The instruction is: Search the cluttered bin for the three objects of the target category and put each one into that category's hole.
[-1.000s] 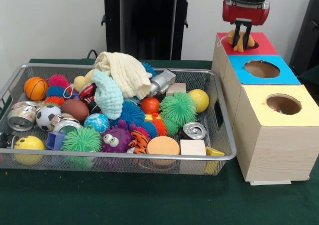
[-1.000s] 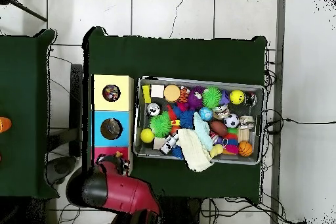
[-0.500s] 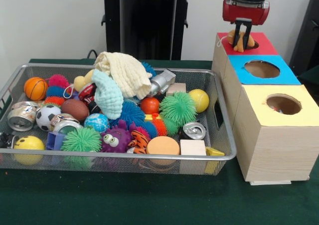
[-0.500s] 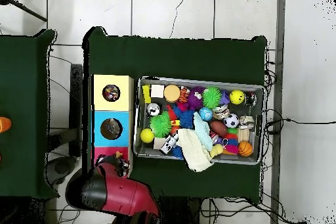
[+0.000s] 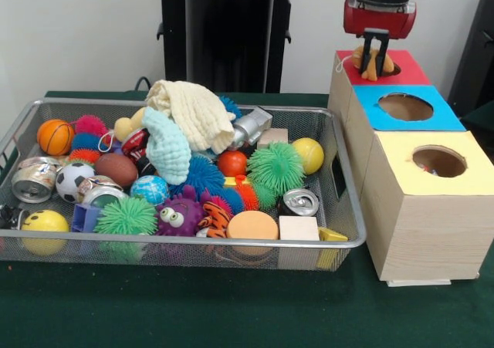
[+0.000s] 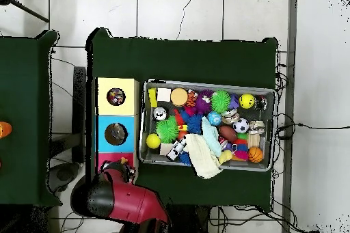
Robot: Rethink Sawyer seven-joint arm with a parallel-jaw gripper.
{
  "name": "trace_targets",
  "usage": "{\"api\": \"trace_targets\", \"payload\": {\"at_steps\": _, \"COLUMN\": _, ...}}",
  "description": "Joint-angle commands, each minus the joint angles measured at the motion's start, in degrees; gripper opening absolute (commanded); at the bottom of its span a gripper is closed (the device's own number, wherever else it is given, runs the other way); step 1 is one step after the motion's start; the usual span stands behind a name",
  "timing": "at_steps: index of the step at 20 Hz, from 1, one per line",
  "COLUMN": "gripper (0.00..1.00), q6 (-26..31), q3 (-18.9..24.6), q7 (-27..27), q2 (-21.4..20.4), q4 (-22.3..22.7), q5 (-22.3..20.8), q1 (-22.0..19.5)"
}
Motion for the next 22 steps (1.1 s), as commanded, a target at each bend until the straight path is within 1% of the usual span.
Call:
{"api": "trace_targets", "payload": {"at_steps": 1, "gripper": 0.0, "q6": -3.5, "q3": 7.0, "q7": 10.7, "q2": 9.7, "q4": 6.9, "q5": -3.1, "q1": -2.5}}
{"api": "trace_targets", "payload": {"at_steps": 7, "gripper": 0.0, "q6": -3.8, "q3": 6.7, "q7": 10.4, "q2": 8.8, "q4": 7.4, "q5": -3.6, "q1": -2.9}}
{"api": "trace_targets", "payload": {"at_steps": 9, "gripper": 0.0, "q6": -3.4, "q3": 6.0, "q7": 9.9, "q2": 8.6, "q4": 7.1, "q5": -3.9, "q1": -2.7}}
{"api": "trace_targets", "payload": {"at_steps": 13, "gripper": 0.0, "q6": -5.7, "q3": 5.8, "q7": 9.3, "q2": 7.5, "q4": 8.1, "q5": -5.9, "q1": -4.1}}
{"api": "trace_targets", "payload": {"at_steps": 15, "gripper": 0.0, "q6": -6.2, "q3": 6.6, "q7": 9.0, "q2": 6.7, "q4": 10.4, "q5": -7.2, "q1": -6.0}}
{"api": "trace_targets", "payload": {"at_steps": 20, "gripper": 0.0, "q6": -11.2, "q3": 9.4, "q7": 12.8, "q2": 5.6, "q4": 15.5, "q5": -9.5, "q1": -7.8}}
{"api": "trace_targets", "payload": {"at_steps": 22, "gripper": 0.0, "q6": -11.5, "q3": 9.9, "q7": 13.9, "q2": 5.2, "q4": 16.1, "q5": -9.3, "q1": -7.3}}
